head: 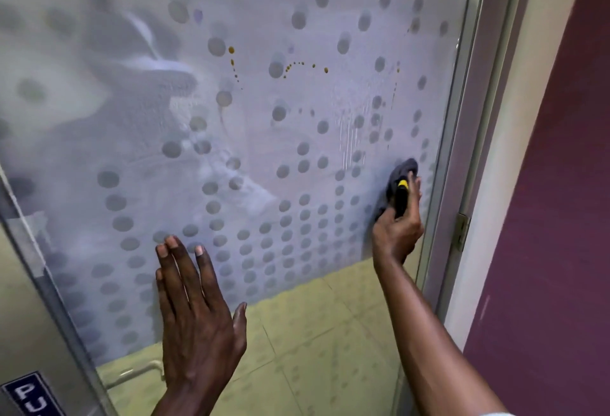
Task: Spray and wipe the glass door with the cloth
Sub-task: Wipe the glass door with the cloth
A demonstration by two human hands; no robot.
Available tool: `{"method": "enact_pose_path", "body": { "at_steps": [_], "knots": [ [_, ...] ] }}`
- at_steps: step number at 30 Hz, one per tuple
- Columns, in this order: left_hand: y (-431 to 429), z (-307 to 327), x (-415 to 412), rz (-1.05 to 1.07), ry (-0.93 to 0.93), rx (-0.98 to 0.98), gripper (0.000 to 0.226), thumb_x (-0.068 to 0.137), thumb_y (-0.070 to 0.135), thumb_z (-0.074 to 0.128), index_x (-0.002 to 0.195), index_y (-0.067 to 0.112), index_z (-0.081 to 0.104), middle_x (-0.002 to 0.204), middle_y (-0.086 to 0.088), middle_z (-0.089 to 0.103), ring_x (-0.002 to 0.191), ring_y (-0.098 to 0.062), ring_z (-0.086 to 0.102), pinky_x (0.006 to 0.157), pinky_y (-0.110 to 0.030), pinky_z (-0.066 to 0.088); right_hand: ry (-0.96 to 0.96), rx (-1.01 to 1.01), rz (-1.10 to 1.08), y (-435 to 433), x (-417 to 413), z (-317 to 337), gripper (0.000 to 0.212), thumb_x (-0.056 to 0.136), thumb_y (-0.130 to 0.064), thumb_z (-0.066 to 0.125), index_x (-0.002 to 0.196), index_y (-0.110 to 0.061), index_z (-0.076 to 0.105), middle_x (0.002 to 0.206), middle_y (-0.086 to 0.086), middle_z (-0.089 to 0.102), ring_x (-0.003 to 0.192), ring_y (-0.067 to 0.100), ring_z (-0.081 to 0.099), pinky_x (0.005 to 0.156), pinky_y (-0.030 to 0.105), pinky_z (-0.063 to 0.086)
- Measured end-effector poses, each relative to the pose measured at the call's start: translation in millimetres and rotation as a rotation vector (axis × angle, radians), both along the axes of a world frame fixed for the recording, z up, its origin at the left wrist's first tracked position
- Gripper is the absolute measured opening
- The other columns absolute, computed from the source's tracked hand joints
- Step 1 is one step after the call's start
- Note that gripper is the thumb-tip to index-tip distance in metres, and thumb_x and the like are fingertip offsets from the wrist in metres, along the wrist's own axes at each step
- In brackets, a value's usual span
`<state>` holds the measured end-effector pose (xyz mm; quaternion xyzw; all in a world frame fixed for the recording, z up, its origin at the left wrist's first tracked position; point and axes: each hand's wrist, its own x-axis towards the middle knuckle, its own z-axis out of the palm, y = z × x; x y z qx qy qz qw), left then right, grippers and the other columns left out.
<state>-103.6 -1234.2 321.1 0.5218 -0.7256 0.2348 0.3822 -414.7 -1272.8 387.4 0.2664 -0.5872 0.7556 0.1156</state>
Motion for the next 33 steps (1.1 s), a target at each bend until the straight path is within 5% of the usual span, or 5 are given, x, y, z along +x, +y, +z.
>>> {"method": "enact_pose_path", "body": {
  "at_steps": [6, 14, 20, 24, 33],
  "knots": [
    [1.7, -1.1, -2.6, 0.016, 0.02, -0.021, 0.134, 0.079, 0.029, 0.094, 0.174, -0.01, 0.008, 0.184, -0.036, -0.009, 0.173, -0.057, -0.004, 0.14, -0.068, 0.012, -0.141, -0.072, 0.105, 7.3, 59.4, -30.7, 0.059, 0.102, 0.005, 0.059, 0.153, -0.024, 0.064, 0.169, -0.002, 0.052, 0.161, 0.024, 0.045, 0.127, 0.053, 0.043],
    [7.3, 1.6, -19.6, 0.037, 0.097, -0.002, 0.145, 0.067, 0.016, 0.099, 0.174, -0.011, 0.005, 0.183, -0.037, -0.01, 0.173, -0.056, -0.007, 0.137, -0.074, 0.015, 0.35, -0.029, 0.295, 28.6, 102.8, -100.0, 0.099, 0.066, 0.033, 0.041, 0.152, -0.011, 0.063, 0.171, 0.011, 0.048, 0.168, 0.034, 0.029, 0.134, 0.04, 0.034],
    [7.2, 0.6, -12.0, 0.036, 0.059, 0.006, 0.145, 0.073, 0.027, 0.099, 0.175, -0.007, 0.003, 0.185, -0.034, -0.011, 0.174, -0.054, -0.006, 0.137, -0.072, 0.019, 0.012, -0.157, 0.125, -0.9, 8.8, -31.0, 0.078, 0.085, 0.025, 0.048, 0.149, -0.015, 0.067, 0.162, 0.008, 0.059, 0.162, 0.028, 0.043, 0.128, 0.023, 0.038],
    [6.6, 0.0, -6.9, 0.07, 0.017, 0.013, 0.144, 0.075, 0.034, 0.098, 0.175, -0.007, 0.003, 0.184, -0.035, -0.01, 0.174, -0.055, -0.004, 0.138, -0.069, 0.017, -0.108, -0.19, 0.11, -4.9, -1.0, 11.8, 0.069, 0.095, 0.016, 0.053, 0.15, -0.022, 0.067, 0.163, 0.001, 0.059, 0.159, 0.025, 0.048, 0.129, 0.046, 0.043],
    [7.8, 3.8, -8.4, 0.095, 0.02, 0.011, 0.148, 0.069, 0.036, 0.102, 0.176, -0.007, 0.008, 0.185, -0.033, -0.007, 0.175, -0.052, -0.002, 0.138, -0.062, 0.014, 0.842, 0.001, 0.325, 24.6, 121.5, -46.0, 0.104, 0.06, 0.035, 0.045, 0.156, -0.006, 0.057, 0.171, 0.02, 0.045, 0.165, 0.05, 0.027, 0.132, 0.073, 0.025]
  ]
}}
